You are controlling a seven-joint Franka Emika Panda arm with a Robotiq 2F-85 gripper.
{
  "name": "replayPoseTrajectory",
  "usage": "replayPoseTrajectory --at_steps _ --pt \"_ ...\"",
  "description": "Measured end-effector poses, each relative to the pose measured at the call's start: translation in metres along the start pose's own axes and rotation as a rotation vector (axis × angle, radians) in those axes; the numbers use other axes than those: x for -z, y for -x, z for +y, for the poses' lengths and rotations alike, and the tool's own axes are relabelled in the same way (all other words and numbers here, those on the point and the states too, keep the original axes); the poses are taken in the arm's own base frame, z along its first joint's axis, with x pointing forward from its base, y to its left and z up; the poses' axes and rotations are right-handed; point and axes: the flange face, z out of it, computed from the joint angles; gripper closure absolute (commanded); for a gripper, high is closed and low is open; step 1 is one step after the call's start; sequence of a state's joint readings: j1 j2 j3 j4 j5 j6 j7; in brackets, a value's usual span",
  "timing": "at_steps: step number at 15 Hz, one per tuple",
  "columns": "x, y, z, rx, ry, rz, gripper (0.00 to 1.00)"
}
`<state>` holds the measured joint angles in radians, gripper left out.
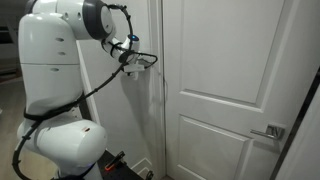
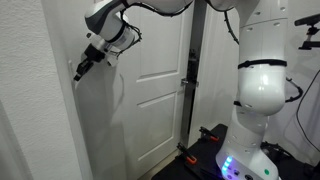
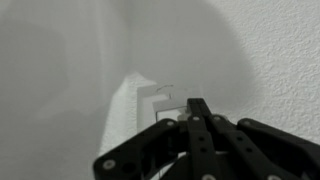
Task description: Turn off the light
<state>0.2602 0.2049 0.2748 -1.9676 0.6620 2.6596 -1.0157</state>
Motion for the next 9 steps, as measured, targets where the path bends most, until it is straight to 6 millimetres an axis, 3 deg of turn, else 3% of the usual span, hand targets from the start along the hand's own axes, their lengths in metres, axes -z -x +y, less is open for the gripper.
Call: replayPoseTrajectory --at_steps 9 --pt "-0.0109 0.0007 0.002 0.012 0.045 -0.019 1.0"
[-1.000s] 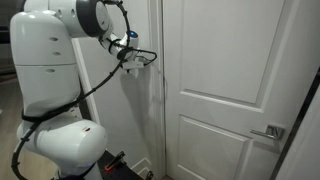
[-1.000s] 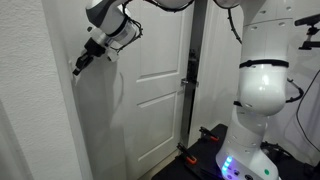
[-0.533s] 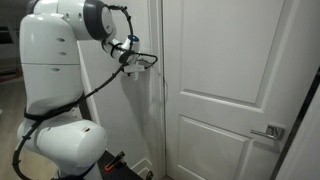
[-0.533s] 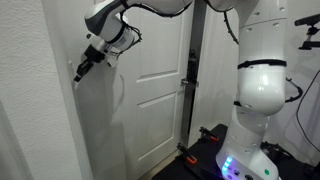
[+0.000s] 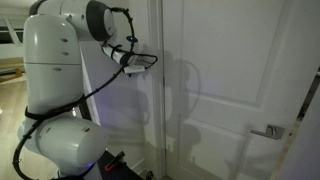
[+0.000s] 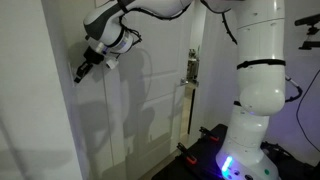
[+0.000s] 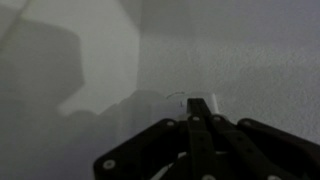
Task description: Turn off the light
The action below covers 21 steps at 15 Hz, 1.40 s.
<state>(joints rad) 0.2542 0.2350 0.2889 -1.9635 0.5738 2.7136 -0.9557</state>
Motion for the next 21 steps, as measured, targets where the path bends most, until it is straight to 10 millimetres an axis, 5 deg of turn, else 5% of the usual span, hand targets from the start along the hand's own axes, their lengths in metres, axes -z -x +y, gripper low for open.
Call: replayPoseTrajectory --at_steps 10,15,21 --pt "-0.001 0.0 0.0 0.001 0.018 -0.016 1.0" --pt "-0.003 0.009 0.009 -0.023 0.023 -0.163 1.0" --pt "0.022 0.017 0.01 -0.052 -0.075 -0.394 1.0"
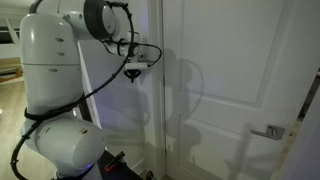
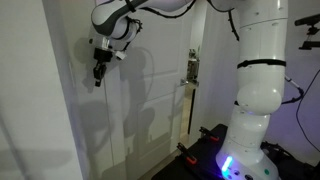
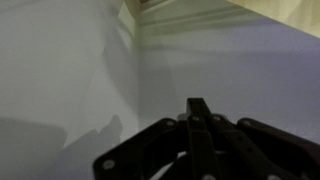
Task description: Turn off the light
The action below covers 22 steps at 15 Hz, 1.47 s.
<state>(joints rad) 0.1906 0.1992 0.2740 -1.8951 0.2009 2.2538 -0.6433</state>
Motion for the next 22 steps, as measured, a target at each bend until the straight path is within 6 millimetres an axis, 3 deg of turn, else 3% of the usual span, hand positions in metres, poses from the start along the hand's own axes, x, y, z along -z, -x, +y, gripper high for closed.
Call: replayPoseTrajectory --at_steps 9,10,11,21,22 --pt "0.081 0.059 -0.006 -0.067 -0.082 -0.177 1.0" --pt "0.092 0.068 -0.009 -0.077 -0.086 -0.19 0.74" --pt "0.103 0.079 -0.012 -0.088 -0.086 -0.197 0.73" --pt "0.226 0.205 -0.043 -0.225 -0.024 -0.103 0.0" --pt "0.237 0.215 -0.051 -0.228 -0.021 -0.091 0.0"
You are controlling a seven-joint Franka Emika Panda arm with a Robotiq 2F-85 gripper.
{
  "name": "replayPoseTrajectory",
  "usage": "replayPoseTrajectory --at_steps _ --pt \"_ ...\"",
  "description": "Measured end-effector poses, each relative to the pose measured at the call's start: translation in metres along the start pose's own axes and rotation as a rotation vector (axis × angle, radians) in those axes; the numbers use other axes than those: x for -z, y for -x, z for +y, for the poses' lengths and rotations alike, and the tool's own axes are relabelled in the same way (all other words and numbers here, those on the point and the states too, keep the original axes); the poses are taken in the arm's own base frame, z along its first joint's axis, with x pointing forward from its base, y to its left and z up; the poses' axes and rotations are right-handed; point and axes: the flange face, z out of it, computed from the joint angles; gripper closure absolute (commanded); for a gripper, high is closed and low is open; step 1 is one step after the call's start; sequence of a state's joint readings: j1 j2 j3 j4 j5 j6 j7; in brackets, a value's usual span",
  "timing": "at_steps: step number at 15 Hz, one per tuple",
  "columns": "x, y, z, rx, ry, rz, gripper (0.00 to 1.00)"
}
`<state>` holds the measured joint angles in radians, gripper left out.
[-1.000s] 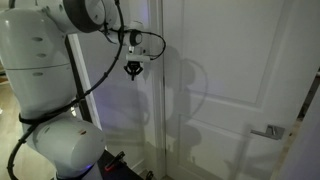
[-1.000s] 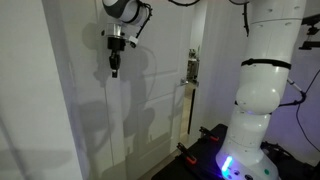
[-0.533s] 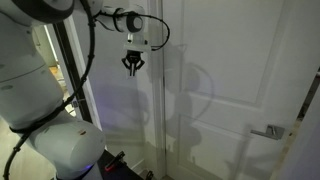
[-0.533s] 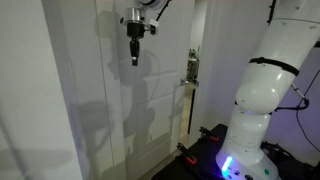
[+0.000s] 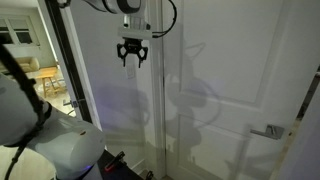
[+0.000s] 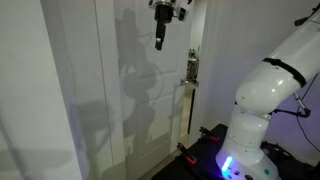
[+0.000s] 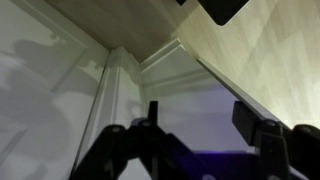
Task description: Turn off the light
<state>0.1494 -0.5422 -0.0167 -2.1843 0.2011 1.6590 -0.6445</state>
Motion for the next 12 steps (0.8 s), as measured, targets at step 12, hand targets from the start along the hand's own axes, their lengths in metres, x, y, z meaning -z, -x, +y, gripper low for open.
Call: replayPoseTrajectory --at_steps 12 --pt "0.02 0.056 -0.026 -0.01 0.001 0.046 0.0"
